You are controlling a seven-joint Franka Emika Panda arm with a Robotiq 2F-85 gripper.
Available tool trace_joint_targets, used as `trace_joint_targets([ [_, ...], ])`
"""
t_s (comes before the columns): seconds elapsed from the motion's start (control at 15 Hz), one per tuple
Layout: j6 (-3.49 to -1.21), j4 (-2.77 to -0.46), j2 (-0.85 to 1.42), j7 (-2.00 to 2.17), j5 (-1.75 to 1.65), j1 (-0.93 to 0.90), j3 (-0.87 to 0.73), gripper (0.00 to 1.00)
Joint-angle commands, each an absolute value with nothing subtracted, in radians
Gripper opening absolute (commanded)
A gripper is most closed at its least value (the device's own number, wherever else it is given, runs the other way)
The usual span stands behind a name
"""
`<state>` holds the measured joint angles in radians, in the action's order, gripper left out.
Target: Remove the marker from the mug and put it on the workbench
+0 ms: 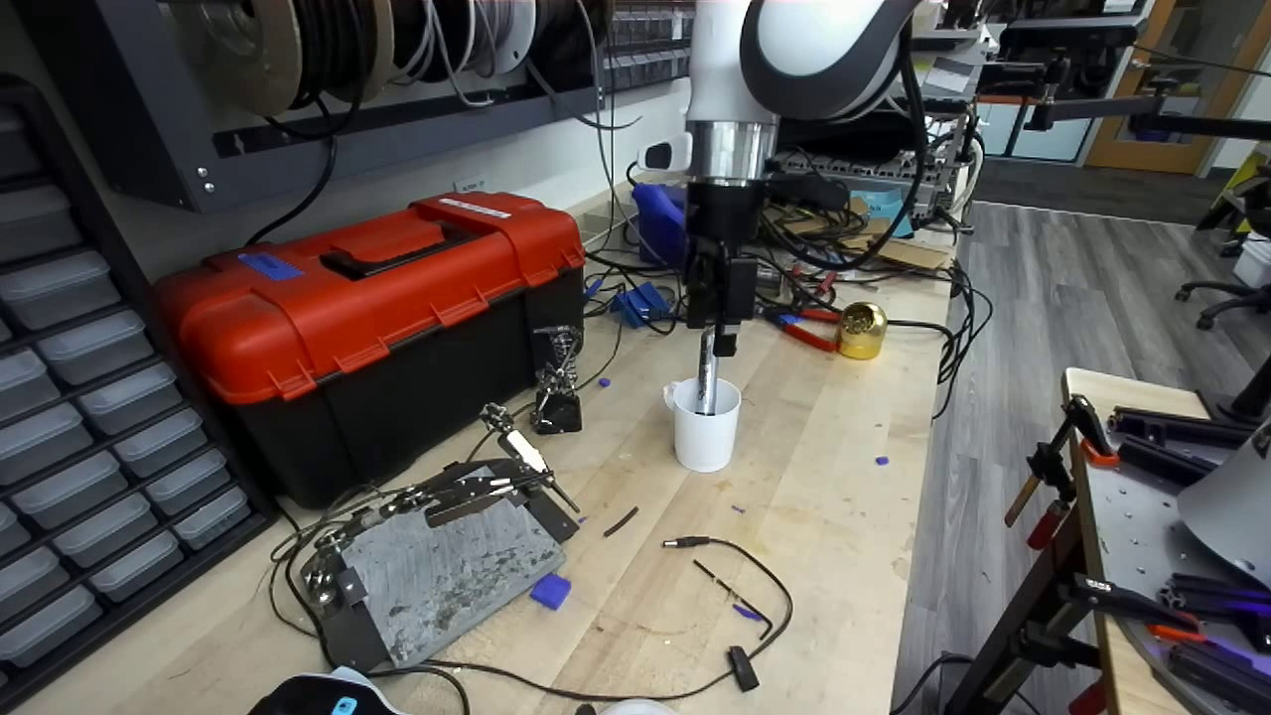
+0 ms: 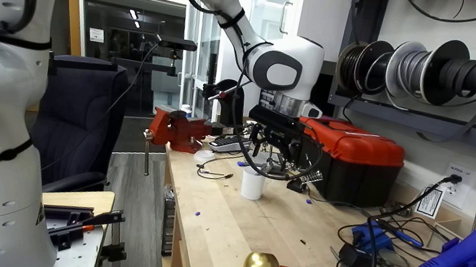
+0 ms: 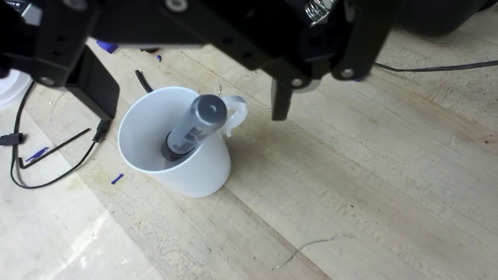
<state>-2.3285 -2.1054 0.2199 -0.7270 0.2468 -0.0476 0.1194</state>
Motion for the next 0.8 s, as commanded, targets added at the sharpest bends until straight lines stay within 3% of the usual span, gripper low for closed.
trace_joint_targets([
  [0.0, -2.337, -2.110, 0.216, -0.751, 0.260, -0.026, 0.133, 1.00],
  [0.6, -2.337, -2.120, 0.224, -0.753, 0.274, -0.020, 0.138, 1.00],
  [0.67, -2.340, -2.119, 0.224, -0.752, 0.274, -0.020, 0.138, 0.93],
  [0.73, -2.341, -2.119, 0.225, -0.750, 0.275, -0.020, 0.138, 0.74],
])
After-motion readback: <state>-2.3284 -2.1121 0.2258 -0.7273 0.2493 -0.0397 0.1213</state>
